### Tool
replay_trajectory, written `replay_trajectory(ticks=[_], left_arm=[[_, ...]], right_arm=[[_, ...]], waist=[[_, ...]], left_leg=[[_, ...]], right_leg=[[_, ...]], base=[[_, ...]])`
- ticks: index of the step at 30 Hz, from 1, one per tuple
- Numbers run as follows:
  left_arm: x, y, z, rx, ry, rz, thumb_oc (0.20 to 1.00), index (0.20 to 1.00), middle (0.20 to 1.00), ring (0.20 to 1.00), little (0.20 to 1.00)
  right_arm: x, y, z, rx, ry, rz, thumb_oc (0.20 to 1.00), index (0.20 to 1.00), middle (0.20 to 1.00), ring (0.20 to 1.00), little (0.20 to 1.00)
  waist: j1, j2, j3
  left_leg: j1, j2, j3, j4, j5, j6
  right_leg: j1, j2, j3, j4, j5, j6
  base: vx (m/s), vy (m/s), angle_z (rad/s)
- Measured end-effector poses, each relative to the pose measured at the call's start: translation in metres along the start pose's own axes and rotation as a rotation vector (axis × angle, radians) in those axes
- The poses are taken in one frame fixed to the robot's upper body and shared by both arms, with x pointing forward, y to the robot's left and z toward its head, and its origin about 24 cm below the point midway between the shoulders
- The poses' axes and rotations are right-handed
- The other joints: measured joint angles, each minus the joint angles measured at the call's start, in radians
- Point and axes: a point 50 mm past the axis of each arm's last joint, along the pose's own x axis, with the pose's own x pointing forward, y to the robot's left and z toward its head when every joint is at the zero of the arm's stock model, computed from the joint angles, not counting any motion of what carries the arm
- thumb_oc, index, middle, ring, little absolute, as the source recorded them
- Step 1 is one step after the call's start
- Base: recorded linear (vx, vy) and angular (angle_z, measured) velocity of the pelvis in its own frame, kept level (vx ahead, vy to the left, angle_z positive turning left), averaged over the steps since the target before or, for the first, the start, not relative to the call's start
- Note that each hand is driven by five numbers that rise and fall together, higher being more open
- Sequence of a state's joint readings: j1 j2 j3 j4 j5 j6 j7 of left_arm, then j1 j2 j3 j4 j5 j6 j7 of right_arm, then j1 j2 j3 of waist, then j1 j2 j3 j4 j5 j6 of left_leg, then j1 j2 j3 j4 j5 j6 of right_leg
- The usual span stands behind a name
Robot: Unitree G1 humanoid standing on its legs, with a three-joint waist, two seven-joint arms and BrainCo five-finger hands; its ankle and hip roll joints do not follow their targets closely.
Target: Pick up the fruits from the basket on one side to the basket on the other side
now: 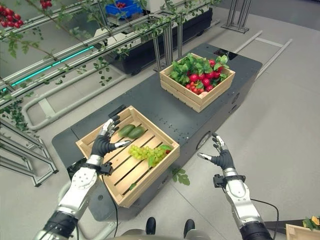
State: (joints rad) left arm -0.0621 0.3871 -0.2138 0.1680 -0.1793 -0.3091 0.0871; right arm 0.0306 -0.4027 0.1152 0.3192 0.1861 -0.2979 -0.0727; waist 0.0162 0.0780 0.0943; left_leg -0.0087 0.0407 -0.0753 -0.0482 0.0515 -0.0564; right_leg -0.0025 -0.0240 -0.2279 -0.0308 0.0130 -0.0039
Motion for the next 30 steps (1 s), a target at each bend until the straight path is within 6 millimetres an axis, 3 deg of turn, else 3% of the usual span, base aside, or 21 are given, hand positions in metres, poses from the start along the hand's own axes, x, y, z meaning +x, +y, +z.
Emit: replay_trajectory(ticks=[13, 21, 30], left_arm=[[-0.001, 0.0, -0.003, 0.002, 0.017, 0.001, 1.0, 1.0, 1.0, 1.0, 1.0], [-0.003, 0.01, -0.013, 0.082, 0.068, 0.044, 1.0, 1.0, 1.0, 1.0, 1.0], [0.004, 0.011, -0.023, 0.076, 0.111, 0.089, 1.0, 1.0, 1.0, 1.0, 1.0]], right_arm=[[-0.001, 0.0, -0.001, 0.0, 0.005, 0.005, 1.0, 1.0, 1.0, 1.0, 1.0], [0.0, -0.002, 0.0, -0.009, 0.003, 0.01, 1.0, 1.0, 1.0, 1.0, 1.0], [0.025, -0.01, 0.027, -0.05, -0.088, -0.009, 1.0, 1.0, 1.0, 1.0, 1.0]], waist=[[-0.001, 0.0, 0.0], [-0.003, 0.004, 0.002], [-0.008, 0.04, 0.039]], left_leg=[[0.0, 0.001, 0.007, -0.002, 0.0, 0.0], [-0.035, 0.001, 0.025, -0.009, 0.0, 0.001], [-0.06, 0.003, 0.066, -0.011, 0.001, 0.001]], right_leg=[[-0.005, 0.0, 0.007, 0.001, 0.0, 0.001], [-0.073, 0.0, 0.039, 0.019, 0.001, 0.002], [-0.111, 0.003, 0.089, -0.001, 0.03, 0.003]], base=[[-0.01, 0.0, -0.02], [-0.07, 0.006, -0.12], [-0.06, -0.001, -0.19]])
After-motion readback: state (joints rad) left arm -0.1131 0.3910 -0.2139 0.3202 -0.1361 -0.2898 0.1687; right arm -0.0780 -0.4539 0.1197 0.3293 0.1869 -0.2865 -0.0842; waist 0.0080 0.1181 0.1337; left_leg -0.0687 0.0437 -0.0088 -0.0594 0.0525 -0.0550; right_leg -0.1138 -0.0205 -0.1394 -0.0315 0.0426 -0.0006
